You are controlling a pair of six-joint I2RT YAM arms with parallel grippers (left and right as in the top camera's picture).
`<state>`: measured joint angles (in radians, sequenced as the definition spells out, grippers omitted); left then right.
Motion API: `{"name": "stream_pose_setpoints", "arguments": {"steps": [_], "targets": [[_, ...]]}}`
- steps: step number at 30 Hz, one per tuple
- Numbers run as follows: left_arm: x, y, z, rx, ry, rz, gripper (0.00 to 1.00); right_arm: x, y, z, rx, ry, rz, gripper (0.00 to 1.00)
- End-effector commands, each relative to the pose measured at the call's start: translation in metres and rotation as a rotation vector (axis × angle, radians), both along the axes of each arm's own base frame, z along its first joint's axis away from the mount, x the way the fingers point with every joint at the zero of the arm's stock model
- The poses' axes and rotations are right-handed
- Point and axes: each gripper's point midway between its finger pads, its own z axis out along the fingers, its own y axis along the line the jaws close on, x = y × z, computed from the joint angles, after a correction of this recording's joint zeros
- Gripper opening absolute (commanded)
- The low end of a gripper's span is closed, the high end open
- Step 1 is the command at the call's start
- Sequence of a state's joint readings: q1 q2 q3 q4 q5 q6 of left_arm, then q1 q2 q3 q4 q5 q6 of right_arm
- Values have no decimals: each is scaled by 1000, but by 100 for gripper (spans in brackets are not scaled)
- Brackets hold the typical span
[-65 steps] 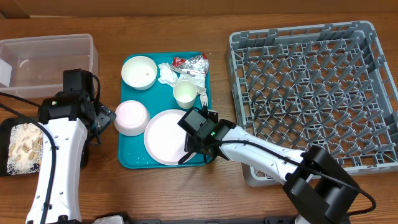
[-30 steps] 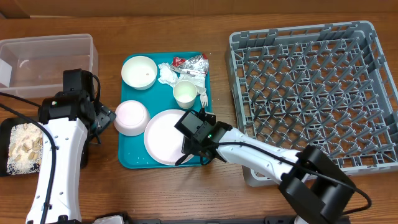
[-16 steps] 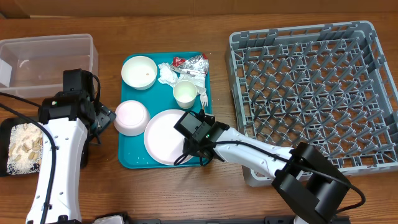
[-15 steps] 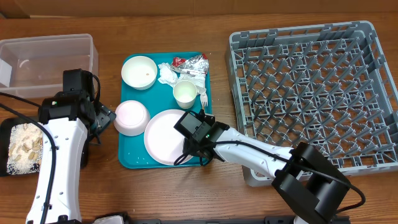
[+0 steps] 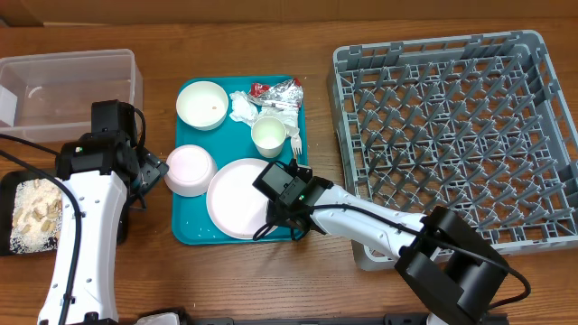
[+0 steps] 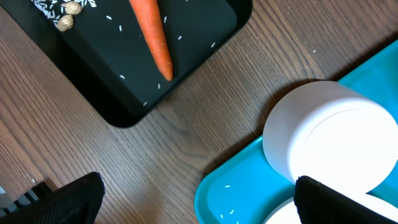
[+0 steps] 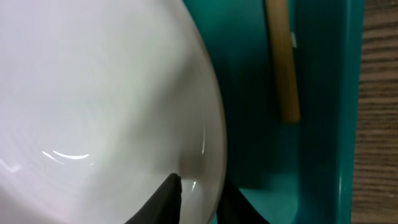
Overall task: Sort waste into correct bins and load items into the dishwasher rack
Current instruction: 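Lower the right gripper onto the right edge of the white plate, then grasp the plate rim with the right gripper and tilt it up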
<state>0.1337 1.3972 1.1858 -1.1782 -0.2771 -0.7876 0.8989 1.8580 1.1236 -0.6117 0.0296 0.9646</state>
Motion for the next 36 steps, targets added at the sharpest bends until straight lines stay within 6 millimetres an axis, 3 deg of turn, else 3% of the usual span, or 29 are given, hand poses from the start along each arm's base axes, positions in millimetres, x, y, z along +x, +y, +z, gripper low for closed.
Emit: {"name": "stream_pose_setpoints", "arguments": {"steps": [1, 5, 8, 20, 28, 36], "targets": [[-1, 5, -1, 14, 0, 32, 100, 4, -4, 1, -24, -18, -7, 20], [-1, 5, -1, 14, 0, 32, 100, 7, -8, 3, -35, -13, -16, 14], [-1, 5, -1, 14, 0, 32, 100, 10, -12, 5, -41, -4, -27, 4], [-1, 5, -1, 14, 0, 32, 100, 12, -6, 25, -39, 16, -5, 4], [-1, 5, -1, 14, 0, 32, 100, 15, -13, 67, -97, 2, 33, 4], [-1, 5, -1, 14, 0, 32, 100, 20, -27, 133, -56, -72, 91, 4]]}}
